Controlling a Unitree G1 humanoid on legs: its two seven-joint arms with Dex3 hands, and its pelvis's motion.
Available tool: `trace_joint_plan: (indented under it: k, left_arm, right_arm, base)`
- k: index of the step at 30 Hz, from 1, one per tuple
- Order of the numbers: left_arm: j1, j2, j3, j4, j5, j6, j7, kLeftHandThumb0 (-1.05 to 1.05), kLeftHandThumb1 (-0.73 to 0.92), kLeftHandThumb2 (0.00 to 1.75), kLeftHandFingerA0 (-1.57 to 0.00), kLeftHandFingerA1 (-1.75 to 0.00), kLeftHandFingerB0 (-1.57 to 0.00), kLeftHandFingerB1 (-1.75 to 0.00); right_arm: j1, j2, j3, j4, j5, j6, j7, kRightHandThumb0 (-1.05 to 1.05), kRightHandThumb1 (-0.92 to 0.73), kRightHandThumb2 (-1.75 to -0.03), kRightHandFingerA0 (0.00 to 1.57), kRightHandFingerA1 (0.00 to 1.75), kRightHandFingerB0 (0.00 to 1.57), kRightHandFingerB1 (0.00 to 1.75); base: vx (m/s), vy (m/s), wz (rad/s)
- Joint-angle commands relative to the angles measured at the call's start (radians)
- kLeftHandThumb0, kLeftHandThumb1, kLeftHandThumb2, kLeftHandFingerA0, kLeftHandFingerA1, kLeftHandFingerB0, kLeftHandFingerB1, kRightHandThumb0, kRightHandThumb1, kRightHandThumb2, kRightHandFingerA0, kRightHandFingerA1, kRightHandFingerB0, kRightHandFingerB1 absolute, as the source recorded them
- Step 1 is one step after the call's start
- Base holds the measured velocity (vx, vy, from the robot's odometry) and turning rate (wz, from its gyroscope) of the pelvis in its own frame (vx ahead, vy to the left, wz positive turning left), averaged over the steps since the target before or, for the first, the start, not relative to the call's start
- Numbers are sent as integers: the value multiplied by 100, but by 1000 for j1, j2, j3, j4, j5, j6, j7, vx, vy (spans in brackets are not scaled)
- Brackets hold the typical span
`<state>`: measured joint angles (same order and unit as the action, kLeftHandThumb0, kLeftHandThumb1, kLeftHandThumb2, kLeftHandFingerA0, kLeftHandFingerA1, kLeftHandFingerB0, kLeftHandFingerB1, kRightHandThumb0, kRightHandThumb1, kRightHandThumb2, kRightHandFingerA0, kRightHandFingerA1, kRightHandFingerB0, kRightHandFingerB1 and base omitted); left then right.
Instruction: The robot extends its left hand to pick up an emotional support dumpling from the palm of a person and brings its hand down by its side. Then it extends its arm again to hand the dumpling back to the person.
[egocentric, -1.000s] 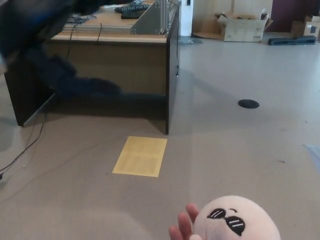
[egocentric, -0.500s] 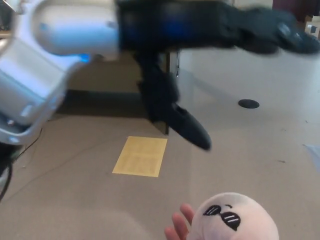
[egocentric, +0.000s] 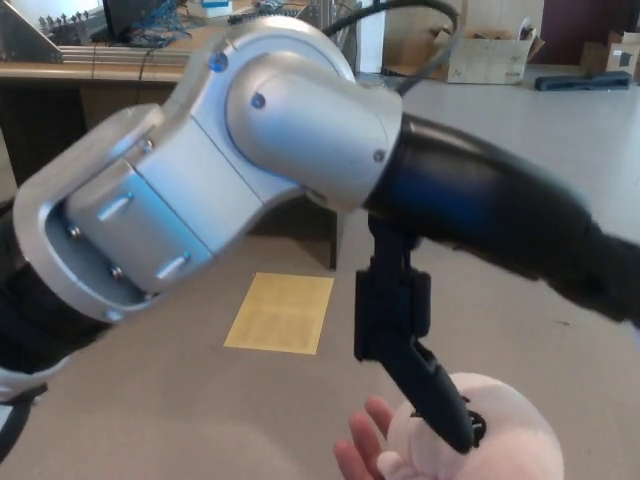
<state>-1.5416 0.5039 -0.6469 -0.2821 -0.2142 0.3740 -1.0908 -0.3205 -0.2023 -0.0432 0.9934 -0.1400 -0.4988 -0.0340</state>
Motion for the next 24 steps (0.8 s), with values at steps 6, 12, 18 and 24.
trace_joint_plan:
  k: [6,12,18,24]
  left_arm:
    - [28,7,-8,-27,85,24,-98,-86,45,74,0,0,0,0]
    - [51,30,-12,-67,179,-20,-93,-100,60,59,0,0,0,0]
    - [87,42,-13,-98,261,-62,-81,-105,65,62,0,0,0,0]
    - [105,46,-30,-123,344,-100,-79,-105,70,68,0,0,0,0]
  right_arm:
    - [-26,-18,-15,31,34,-66,51,-50,-69,-61,78,62,63,44]
    - [-23,-18,-13,38,33,-73,54,-50,-69,-61,78,62,63,44]
    - [-22,-20,-13,39,32,-76,56,-50,-69,-61,78,62,63,44]
    - [-27,-20,-12,40,32,-76,56,-50,-69,-61,78,62,63,44]
  base:
    - [0,0,0]
    - [0,0,0]
    - [0,0,0]
    - [0,0,0]
